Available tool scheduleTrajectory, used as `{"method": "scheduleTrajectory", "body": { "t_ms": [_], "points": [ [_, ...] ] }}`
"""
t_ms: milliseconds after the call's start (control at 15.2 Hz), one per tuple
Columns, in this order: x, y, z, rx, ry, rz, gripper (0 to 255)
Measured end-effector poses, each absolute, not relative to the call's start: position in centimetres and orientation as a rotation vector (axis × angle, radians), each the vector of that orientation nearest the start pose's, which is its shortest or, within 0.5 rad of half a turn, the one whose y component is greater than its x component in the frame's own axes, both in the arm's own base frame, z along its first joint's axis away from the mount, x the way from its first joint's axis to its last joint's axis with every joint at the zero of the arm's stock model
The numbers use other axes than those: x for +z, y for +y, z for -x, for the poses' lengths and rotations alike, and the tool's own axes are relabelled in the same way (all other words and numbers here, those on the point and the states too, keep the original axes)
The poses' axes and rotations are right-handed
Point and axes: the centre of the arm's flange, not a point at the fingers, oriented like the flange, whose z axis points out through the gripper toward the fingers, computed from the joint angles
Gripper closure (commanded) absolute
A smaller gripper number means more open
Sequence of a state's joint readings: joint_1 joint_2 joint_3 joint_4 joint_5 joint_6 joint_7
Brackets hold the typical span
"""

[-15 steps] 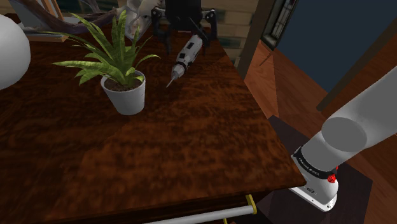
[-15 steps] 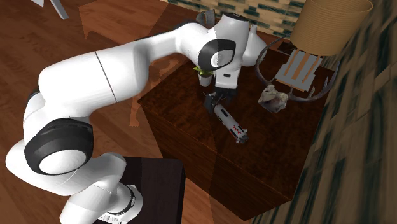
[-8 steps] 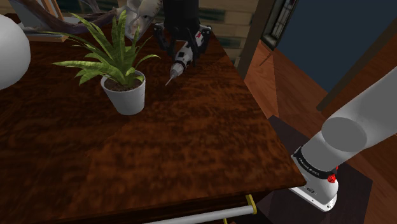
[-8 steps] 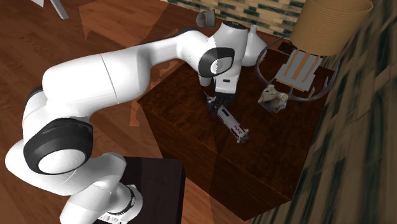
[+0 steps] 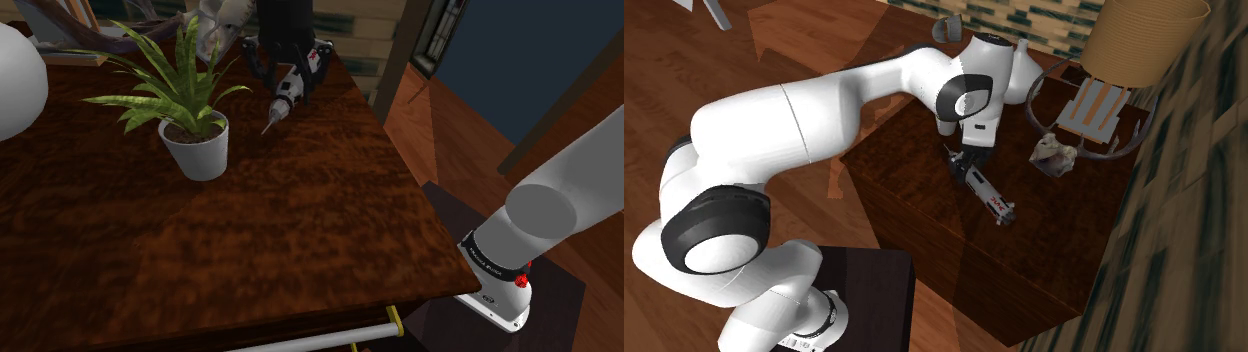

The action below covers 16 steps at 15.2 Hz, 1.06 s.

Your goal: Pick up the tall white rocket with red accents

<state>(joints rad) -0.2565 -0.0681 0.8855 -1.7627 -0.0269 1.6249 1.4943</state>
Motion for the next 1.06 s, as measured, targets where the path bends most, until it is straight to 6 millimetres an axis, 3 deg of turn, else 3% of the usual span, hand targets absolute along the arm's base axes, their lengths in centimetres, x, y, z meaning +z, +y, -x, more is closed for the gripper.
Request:
{"method": "scheduleTrajectory", "body": {
  "t_ms": [1056],
  "points": [
    [63.5,32.2,-43.0,-0.031,1.372,2.966,255]
  ]
}}
